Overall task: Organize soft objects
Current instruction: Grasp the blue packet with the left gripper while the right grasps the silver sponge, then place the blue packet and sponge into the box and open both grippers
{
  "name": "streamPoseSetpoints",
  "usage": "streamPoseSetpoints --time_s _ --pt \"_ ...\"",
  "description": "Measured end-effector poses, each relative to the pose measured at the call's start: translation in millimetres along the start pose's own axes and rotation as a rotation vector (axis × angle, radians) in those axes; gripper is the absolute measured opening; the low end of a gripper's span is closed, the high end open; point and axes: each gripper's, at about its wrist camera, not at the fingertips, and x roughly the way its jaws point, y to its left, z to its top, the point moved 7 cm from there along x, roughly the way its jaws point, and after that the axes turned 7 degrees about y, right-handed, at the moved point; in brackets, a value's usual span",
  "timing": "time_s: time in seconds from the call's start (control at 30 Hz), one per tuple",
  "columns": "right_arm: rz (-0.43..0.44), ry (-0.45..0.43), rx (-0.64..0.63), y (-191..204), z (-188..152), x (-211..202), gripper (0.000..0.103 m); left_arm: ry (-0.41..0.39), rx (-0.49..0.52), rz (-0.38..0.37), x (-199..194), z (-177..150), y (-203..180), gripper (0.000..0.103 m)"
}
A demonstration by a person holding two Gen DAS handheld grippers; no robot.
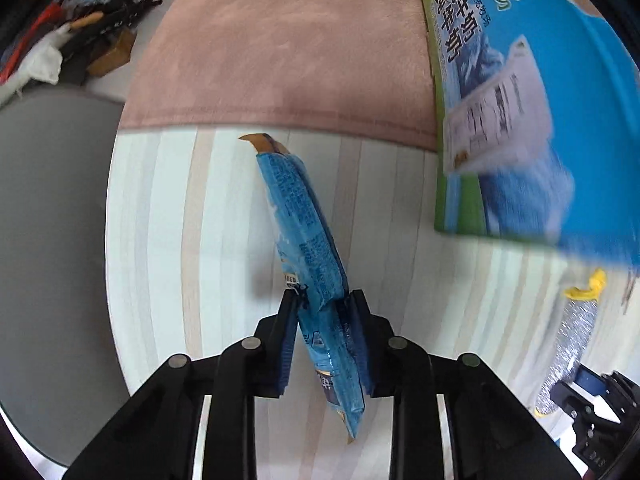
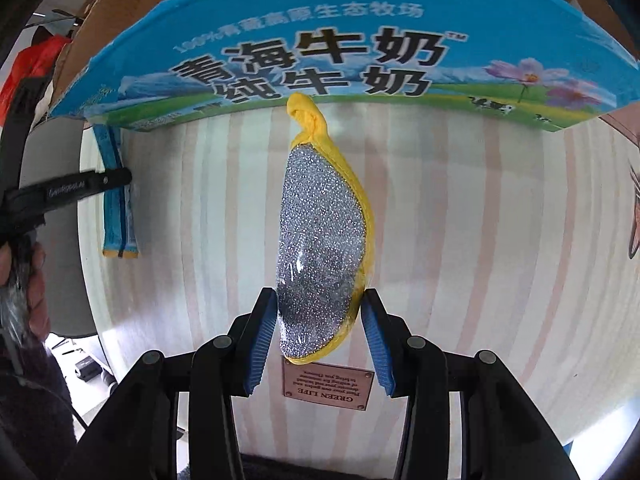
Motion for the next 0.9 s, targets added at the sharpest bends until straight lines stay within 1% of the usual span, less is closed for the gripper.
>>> streamPoseSetpoints --time_s 0.07,0.13,0.3,0.4,0.5,0.53,0.57,0.63,0.73,0.77,0.83,0.9 --pt "0.011 -0.003 -0.004 2.8 0.5 -2.4 0.046 -0.005 -0.025 -0.028 -4.0 -14.8 3.7 0.022" --pt "0.025 -0.006 -0.003 3.4 -2.9 -5.1 0.046 -0.017 -0.038 -0.040 -11.9 -33.6 5.1 0.022" --pt "0.064 -0.029 -0.024 8.1 -6.1 -16.3 0.046 -0.043 -0.069 -0.094 -35.6 -66.8 -2.4 0.021" --pt "0.085 -0.043 -0.038 9.6 -7.7 -25.3 0.045 -0.071 -0.073 -0.132 -61.1 -84.4 -7.5 0.021" --pt "0.115 -0.065 -0.053 6.1 -12.2 -47.8 0.045 -0.120 -0.057 -0.160 -98.9 -94.2 -25.1 0.021" --pt "0.131 -0.079 -0.060 5.6 -13.7 -59.9 0.045 -0.134 -0.045 -0.169 -112.3 -84.9 -27.0 0.021" --pt "0.138 -0.089 -0.065 5.4 -14.3 -68.3 0.045 -0.151 -0.027 -0.181 -126.8 -86.1 -35.9 0.021" --pt "0.157 -0.111 -0.077 3.4 -15.1 -88.1 0.045 -0.169 -0.011 -0.196 -142.5 -84.9 -51.1 0.021" --pt "0.178 -0.154 -0.081 -3.0 -9.9 -124.2 0.045 -0.190 0.028 -0.227 -163.1 -62.3 -75.9 0.021" --pt "0.178 -0.177 -0.084 -6.5 -6.3 -139.9 0.045 -0.193 0.048 -0.228 -165.9 -49.8 -84.8 0.021" --pt "0.159 -0.228 -0.087 -16.2 4.8 -169.4 0.045 -0.212 0.081 -0.234 -185.2 -30.5 -102.9 0.021" --pt "0.141 -0.264 -0.076 -25.7 13.3 -192.9 0.045 -0.217 0.127 -0.222 -193.6 -11.8 -117.5 0.021"
